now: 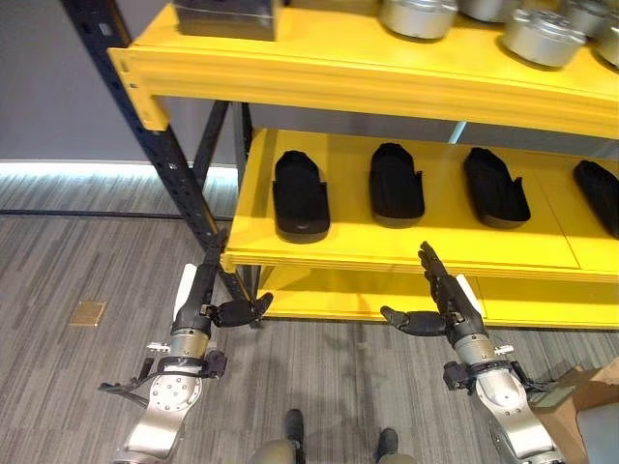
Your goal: Move parts from the plastic box to the shelf.
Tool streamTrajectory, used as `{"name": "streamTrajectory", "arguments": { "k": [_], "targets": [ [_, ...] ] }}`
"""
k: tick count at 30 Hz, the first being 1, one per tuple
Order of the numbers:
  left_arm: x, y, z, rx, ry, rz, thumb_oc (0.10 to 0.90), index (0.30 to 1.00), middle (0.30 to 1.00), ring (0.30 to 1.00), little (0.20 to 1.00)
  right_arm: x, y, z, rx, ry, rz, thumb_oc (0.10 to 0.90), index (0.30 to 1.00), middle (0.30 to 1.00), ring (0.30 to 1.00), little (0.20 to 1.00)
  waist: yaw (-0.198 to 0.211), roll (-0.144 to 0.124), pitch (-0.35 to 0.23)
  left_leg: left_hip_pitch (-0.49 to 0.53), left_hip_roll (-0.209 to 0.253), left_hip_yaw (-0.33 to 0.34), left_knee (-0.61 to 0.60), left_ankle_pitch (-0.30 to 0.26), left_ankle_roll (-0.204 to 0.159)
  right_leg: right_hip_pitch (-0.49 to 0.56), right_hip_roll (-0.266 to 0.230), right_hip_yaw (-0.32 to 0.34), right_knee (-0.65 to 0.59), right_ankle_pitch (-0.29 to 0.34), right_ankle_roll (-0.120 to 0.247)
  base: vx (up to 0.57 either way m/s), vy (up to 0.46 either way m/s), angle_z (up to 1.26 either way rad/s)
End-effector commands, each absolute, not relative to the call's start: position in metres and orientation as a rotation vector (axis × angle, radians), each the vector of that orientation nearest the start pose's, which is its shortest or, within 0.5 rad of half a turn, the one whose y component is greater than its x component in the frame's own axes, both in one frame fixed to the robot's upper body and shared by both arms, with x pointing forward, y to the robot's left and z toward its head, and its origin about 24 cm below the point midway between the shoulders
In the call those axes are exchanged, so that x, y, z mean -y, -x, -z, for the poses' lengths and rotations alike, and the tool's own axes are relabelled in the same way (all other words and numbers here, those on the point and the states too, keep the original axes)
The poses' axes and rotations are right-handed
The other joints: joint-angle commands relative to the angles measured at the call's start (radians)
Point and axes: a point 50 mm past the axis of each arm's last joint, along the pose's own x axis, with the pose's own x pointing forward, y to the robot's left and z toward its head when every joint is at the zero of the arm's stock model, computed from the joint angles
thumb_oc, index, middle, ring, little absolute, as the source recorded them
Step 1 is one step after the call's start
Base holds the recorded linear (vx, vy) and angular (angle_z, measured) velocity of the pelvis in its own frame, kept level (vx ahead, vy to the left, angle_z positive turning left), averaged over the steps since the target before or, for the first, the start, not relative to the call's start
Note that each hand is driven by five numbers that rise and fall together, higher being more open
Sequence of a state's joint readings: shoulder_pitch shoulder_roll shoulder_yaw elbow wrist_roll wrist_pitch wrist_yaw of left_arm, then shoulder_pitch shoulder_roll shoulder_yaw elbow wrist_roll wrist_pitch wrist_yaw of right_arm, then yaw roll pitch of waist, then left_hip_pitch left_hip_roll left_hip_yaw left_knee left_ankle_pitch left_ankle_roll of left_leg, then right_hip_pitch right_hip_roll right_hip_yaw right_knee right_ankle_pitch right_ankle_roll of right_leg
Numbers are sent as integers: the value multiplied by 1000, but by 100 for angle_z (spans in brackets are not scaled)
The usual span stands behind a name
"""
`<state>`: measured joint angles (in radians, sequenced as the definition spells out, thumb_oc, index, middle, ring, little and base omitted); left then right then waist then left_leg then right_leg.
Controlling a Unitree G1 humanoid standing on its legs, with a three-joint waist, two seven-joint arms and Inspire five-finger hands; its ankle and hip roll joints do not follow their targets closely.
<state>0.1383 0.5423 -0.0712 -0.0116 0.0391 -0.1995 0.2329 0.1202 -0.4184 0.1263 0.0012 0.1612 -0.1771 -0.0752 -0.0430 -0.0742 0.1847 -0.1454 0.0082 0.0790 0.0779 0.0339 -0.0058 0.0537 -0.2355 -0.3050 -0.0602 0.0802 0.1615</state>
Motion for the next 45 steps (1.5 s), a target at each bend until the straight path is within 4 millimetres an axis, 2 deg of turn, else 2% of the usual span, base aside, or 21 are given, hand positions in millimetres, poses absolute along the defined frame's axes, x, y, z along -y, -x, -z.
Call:
{"name": "streamTrajectory", "arguments": {
  "k": [1, 3, 9, 13, 19, 21, 24, 28, 34, 45],
  "targets": [
    [-236, -234, -122, 485, -763, -155, 900, 1000, 1000, 1000, 1000, 218, -236, -97, 341, 266, -17, 900, 1000, 1000, 1000, 1000, -19, 54, -82, 92, 198, -40, -41, -49, -116, -85, -24, 3, 98, -33, 23, 22, -69, -5],
    [-238, -235, -129, 515, -858, -167, 900, 1000, 1000, 1000, 1000, 219, -235, -102, 360, 274, -22, 900, 1000, 1000, 1000, 1000, -23, 59, -78, 94, 203, -37, -44, -47, -117, -91, -20, 4, 102, -37, 20, 17, -38, -7],
    [-232, -244, -144, 601, -953, -194, 900, 1000, 1000, 1000, 1000, 219, -236, -106, 368, 303, -32, 900, 1000, 1000, 1000, 1000, -33, 71, -69, 99, 197, -24, -60, -45, -113, -104, -21, 19, 103, -33, 24, 11, -4, -1],
    [-219, -256, -154, 667, -954, -182, 900, 1000, 1000, 1000, 1000, 217, -239, -109, 382, 303, -35, 900, 1000, 1000, 1000, 1000, -41, 77, -52, 84, 190, -16, -56, -44, -111, -134, -30, 29, 117, -31, 28, -6, 10, -1],
    [-205, -276, -156, 677, -986, -163, 900, 1000, 1000, 1000, 1000, 212, -244, -114, 405, 306, -38, 900, 1000, 1000, 1000, 1000, -59, 77, -15, 33, 185, -13, -23, -50, -108, -183, -41, 44, 140, -29, 29, -41, 28, -8],
    [-203, -283, -155, 670, -995, -166, 900, 1000, 1000, 1000, 1000, 211, -246, -119, 427, 305, -37, 900, 1000, 1000, 1000, 1000, -63, 72, 2, 5, 182, -15, -2, -55, -106, -210, -44, 52, 150, -26, 30, -95, 41, -8],
    [-198, -297, -163, 687, -1019, -166, 900, 1000, 1000, 1000, 1000, 206, -252, -137, 508, 302, -46, 900, 1000, 1000, 1000, 1000, -73, 60, 57, -78, 183, -19, 79, -73, -103, -290, -57, 73, 207, -30, 30, -121, 43, -13],
    [-197, -305, -165, 670, -1007, -154, 900, 1000, 1000, 1000, 1000, 203, -253, -147, 552, 282, -51, 900, 1000, 1000, 1000, 1000, -80, 51, 82, -150, 184, -26, 156, -93, -103, -347, -66, 83, 261, -41, 26, -70, 40, 0],
    [-195, -318, -167, 638, -1039, -152, 900, 1000, 1000, 1000, 1000, 198, -255, -150, 560, 266, -85, 900, 1000, 1000, 1000, 1000, -92, 41, 98, -222, 188, -34, 205, -103, -105, -408, -68, 84, 295, -52, 23, -35, 23, 1],
    [-205, -323, -166, 602, -1104, -209, 900, 1000, 1000, 1000, 1000, 197, -255, -152, 571, 264, -101, 900, 1000, 1000, 1000, 1000, -94, 26, 110, -269, 196, -36, 216, -101, -110, -461, -58, 90, 305, -52, 17, 0, 0, 0]
  ]
}}
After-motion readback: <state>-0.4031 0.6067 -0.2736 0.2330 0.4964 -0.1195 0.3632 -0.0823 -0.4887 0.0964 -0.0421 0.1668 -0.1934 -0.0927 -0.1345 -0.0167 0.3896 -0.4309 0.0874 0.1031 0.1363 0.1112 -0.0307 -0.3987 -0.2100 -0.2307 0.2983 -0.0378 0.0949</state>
